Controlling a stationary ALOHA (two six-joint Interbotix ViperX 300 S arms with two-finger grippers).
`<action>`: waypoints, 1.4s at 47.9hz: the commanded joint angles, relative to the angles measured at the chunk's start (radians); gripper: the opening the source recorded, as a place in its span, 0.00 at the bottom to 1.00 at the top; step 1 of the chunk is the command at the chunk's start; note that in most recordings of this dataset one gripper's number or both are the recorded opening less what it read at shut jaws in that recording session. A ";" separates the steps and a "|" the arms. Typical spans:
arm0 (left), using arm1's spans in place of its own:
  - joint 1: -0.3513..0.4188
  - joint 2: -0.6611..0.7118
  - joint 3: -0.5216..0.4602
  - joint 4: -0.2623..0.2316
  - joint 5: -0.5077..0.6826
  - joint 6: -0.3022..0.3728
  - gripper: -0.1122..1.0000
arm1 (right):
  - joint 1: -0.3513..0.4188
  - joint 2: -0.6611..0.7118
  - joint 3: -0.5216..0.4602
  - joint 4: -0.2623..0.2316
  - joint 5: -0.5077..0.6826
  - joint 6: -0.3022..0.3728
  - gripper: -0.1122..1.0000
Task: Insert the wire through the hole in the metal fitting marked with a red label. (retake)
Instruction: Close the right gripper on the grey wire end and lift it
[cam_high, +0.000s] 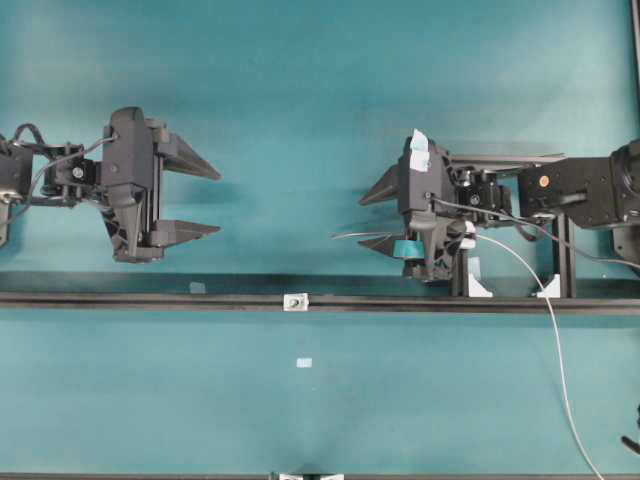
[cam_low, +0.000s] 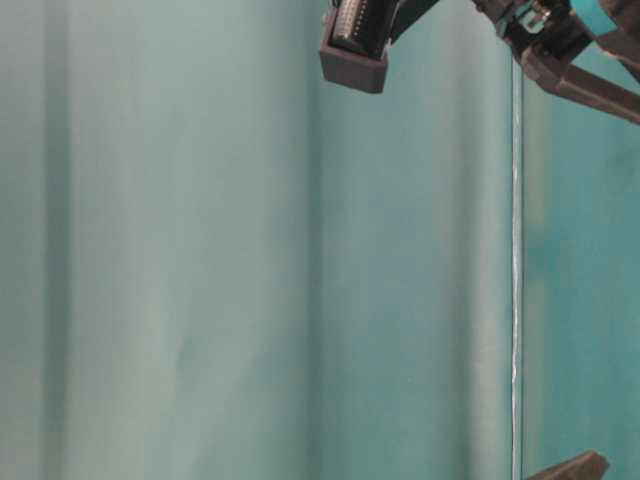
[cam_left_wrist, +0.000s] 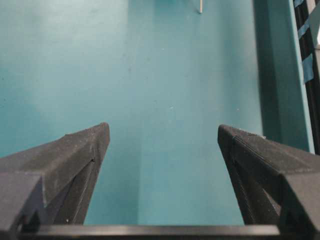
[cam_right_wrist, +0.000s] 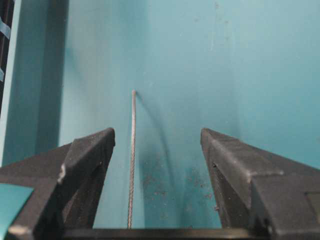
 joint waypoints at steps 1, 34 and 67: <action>0.000 -0.008 -0.017 -0.002 -0.009 -0.002 0.83 | -0.003 -0.011 -0.018 0.002 -0.008 0.000 0.78; 0.000 -0.008 -0.014 -0.002 -0.025 -0.002 0.83 | -0.003 -0.003 -0.018 -0.003 -0.018 -0.005 0.12; 0.000 -0.026 -0.021 -0.002 -0.025 0.000 0.83 | -0.031 -0.123 -0.012 -0.002 0.052 -0.006 0.12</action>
